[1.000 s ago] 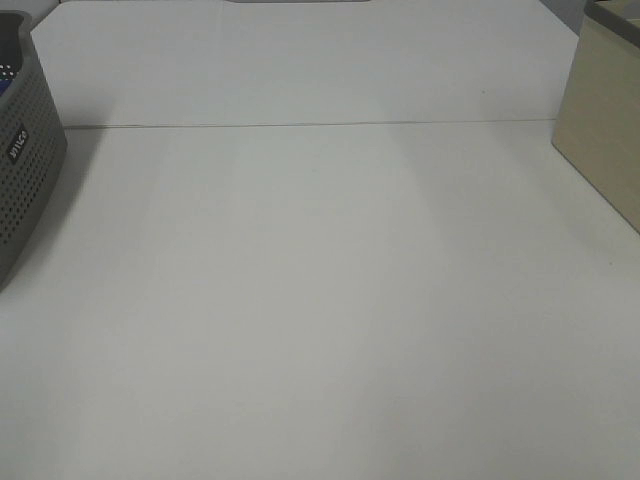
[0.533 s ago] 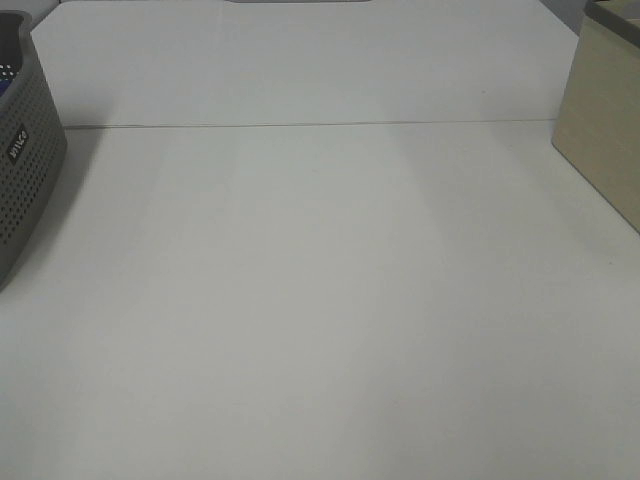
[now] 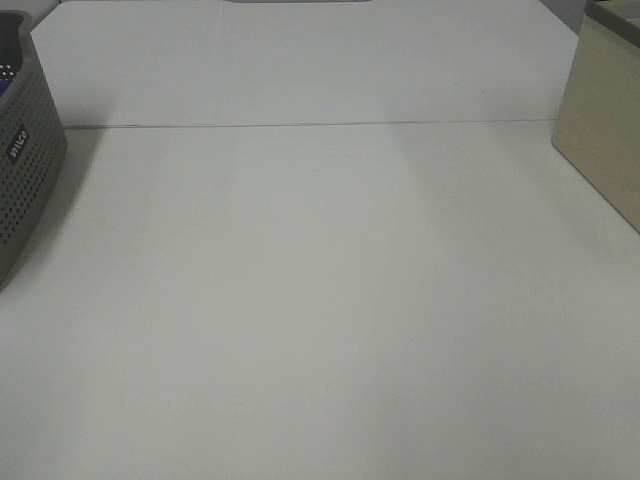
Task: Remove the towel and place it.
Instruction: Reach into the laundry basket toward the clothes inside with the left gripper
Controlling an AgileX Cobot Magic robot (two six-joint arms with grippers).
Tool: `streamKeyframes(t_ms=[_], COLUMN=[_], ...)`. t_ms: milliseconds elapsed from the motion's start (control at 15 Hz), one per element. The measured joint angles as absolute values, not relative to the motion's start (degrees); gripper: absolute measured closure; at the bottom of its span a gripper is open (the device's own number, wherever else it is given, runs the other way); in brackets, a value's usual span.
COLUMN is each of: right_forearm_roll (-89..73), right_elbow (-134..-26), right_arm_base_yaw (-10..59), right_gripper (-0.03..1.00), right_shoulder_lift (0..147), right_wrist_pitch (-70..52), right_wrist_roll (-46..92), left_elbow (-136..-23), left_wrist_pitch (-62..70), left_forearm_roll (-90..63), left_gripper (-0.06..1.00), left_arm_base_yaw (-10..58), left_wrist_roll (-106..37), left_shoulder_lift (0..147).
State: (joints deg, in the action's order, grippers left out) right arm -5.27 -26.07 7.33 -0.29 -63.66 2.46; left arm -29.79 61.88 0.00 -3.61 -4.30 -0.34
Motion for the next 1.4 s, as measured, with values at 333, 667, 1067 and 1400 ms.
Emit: streamKeyframes(t_ms=[333,667,1067,1400], right_forearm_roll=[-5.27,-5.27,-5.27,-5.27], right_elbow=[-26.07,-26.07,-26.07,-26.07], right_arm_base_yaw=[7.33,7.33,7.33,7.33], right_gripper=[0.19,0.19,0.19,0.19], right_shoulder_lift=[-0.29,-0.29,-0.29,-0.29], right_wrist_pitch=[-63.66,-63.66,-63.66,-63.66], right_wrist_roll=[2.46,2.46,2.46,2.46], left_elbow=[-29.79,-29.79,-29.79,-36.96], left_wrist_pitch=[61.88,61.88,61.88,63.20], left_forearm_roll=[0.00,0.00,0.00,0.00], left_gripper=[-0.05,-0.05,-0.05,-0.05], left_arm_base_yaw=[-3.61,-3.61,-3.61,-3.61], left_wrist_roll=[-4.30,-4.30,-4.30,-10.77], left_shoulder_lift=[-0.34,-0.34,-0.34,13.69])
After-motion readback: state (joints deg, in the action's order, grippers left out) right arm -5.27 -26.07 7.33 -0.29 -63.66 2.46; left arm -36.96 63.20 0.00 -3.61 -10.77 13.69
